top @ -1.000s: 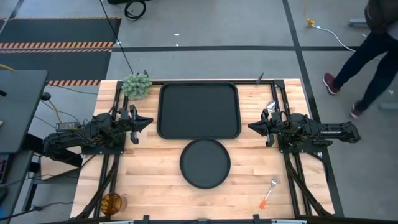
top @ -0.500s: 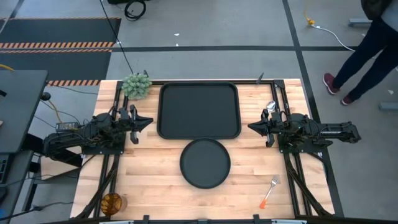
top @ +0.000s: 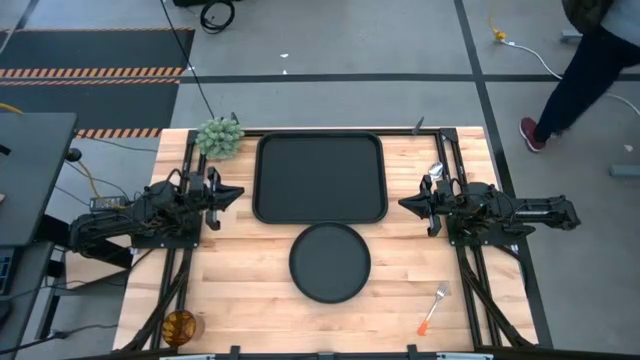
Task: Pick and place plate/cup/fork/spoon on tray
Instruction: Put the black plate on black serving tray
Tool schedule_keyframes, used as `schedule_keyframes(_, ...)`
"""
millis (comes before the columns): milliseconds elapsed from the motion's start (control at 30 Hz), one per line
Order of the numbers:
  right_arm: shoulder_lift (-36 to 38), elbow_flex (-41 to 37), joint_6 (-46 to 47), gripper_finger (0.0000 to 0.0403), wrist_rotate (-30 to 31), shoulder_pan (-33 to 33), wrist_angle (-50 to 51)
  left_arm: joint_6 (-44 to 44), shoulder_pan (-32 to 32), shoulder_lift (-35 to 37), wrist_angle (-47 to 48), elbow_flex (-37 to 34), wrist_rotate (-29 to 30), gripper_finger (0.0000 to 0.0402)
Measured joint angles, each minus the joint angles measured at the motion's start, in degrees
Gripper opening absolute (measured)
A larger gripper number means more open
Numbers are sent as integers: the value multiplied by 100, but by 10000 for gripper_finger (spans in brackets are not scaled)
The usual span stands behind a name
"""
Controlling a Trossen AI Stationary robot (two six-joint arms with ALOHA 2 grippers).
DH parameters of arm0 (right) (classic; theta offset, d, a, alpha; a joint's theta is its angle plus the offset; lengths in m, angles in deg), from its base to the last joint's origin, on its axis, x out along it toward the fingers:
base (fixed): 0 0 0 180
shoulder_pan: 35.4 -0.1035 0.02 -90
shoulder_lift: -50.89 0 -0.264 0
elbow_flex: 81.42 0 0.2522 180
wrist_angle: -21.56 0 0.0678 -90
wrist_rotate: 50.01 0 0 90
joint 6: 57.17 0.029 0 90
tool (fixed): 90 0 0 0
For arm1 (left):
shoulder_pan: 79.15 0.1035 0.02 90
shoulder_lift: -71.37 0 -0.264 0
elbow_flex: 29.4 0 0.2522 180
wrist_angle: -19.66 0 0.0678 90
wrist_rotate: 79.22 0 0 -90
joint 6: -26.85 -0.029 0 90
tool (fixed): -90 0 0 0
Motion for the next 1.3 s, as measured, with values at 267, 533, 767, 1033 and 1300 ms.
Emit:
schedule_keyframes(267,0,1,0,16,0,0,0,488,-75,-244,-384,-2,-1041,27)
schedule_keyframes(533,0,1,0,16,0,-1,1,892,-1321,-798,-380,-2,-864,27)
schedule_keyframes(767,0,2,0,16,0,-1,1,889,-3172,-1786,-1244,-4,1068,27)
schedule_keyframes(1033,0,2,0,16,0,-1,1,599,-4579,-3752,-3035,-4,3412,27)
schedule_keyframes(1300,0,1,0,16,0,0,2,914,-5128,-5817,-4803,130,3704,27)
